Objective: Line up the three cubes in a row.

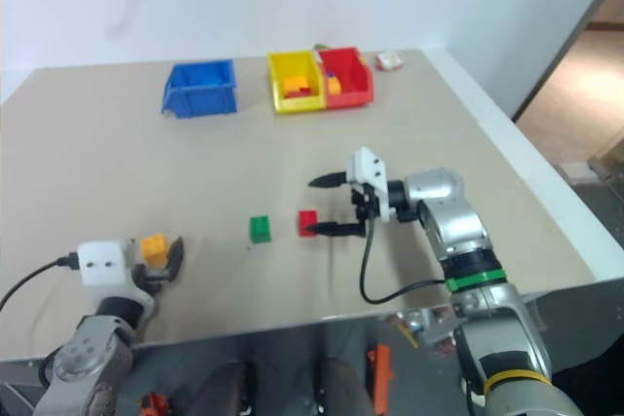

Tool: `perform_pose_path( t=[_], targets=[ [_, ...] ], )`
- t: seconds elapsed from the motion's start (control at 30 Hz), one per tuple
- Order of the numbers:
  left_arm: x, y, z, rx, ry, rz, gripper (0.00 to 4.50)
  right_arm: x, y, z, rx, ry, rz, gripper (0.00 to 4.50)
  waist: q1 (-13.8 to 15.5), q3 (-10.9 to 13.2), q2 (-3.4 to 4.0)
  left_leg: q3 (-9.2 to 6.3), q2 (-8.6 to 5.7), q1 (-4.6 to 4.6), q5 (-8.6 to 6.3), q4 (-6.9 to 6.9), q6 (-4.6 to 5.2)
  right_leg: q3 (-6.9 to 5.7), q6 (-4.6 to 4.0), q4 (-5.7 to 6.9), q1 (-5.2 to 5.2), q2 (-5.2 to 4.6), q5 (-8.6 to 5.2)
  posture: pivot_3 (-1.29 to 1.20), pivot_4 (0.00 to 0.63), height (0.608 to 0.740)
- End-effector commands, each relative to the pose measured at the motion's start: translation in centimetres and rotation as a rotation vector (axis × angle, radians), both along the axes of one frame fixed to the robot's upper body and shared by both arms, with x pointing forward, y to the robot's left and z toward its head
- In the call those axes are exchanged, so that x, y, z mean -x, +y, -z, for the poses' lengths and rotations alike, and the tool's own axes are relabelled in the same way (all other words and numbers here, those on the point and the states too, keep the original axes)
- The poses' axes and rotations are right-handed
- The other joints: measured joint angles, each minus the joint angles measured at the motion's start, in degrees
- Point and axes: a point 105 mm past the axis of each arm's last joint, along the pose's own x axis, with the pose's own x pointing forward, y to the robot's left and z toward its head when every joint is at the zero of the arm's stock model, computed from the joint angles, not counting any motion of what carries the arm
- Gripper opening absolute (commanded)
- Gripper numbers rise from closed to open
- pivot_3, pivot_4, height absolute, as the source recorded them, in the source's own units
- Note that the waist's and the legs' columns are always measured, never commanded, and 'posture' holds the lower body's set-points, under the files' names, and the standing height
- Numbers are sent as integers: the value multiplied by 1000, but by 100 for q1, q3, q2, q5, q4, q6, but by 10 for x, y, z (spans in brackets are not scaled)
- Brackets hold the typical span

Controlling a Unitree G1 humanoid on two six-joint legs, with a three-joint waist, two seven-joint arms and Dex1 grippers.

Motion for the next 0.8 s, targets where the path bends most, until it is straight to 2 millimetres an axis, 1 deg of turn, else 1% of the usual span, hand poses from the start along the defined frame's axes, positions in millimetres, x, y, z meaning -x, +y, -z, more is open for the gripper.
perform_pose_path(
  t=[0.03,0.07,0.1,0.17,0.37,0.47,0.53,0.6,0.63,0.8],
  targets=[
    [0,2,-5,-5,-16,-1,2642,0,0,-12,-5,-52,-9,4500,0,0,0,-1,0,0,0,0,0,0,0,0,0,1,0,0,150,740],
    [0,3,-4,-2,-13,-2,2353,0,0,-13,-5,-52,-8,4500,0,0,0,-1,1,0,-1,0,0,0,0,0,0,1,0,0,150,740],
    [1,4,-3,2,-10,-3,1958,-1,0,-13,-5,-53,-7,4500,0,0,0,-1,1,0,-2,0,0,0,0,0,0,1,0,0,150,740],
    [1,7,-1,2,-2,-6,1381,0,0,-14,-12,-48,-8,4500,0,0,0,0,1,0,-3,0,-2,0,0,0,0,1,0,0,150,740],
    [0,19,-1,-10,5,-5,1331,4,2,-15,-25,-28,-22,4500,0,0,0,-4,0,1,-5,0,-5,1,-1,-1,-1,3,0,0,150,740],
    [-3,21,-6,-48,-6,46,1331,7,4,-18,-48,-28,-43,4500,0,0,0,-12,0,2,-5,0,-5,1,-1,-1,-2,9,0,0,150,740],
    [-5,18,-10,-67,-17,111,1331,13,5,-22,-65,-14,-82,4500,0,0,1,-22,0,3,-6,0,-7,2,-2,-1,-3,15,-1,0,150,740],
    [-6,5,-18,-167,-34,317,1331,25,2,-19,-11,-23,-154,4500,0,1,1,-34,0,3,-7,0,-9,2,-3,-1,-3,20,-1,0,150,740],
    [-6,0,-22,-214,-38,413,1331,27,2,-20,-10,-21,-166,4500,4,1,2,-42,0,2,-9,0,-11,-1,-6,-1,-3,24,-3,0,150,740],
    [-6,-6,-26,-354,-13,767,1331,27,3,-23,-16,-30,-160,4500,8,2,3,-49,0,2,-15,-3,-21,-9,-19,-2,-4,19,-10,0,150,740]
  ],
)
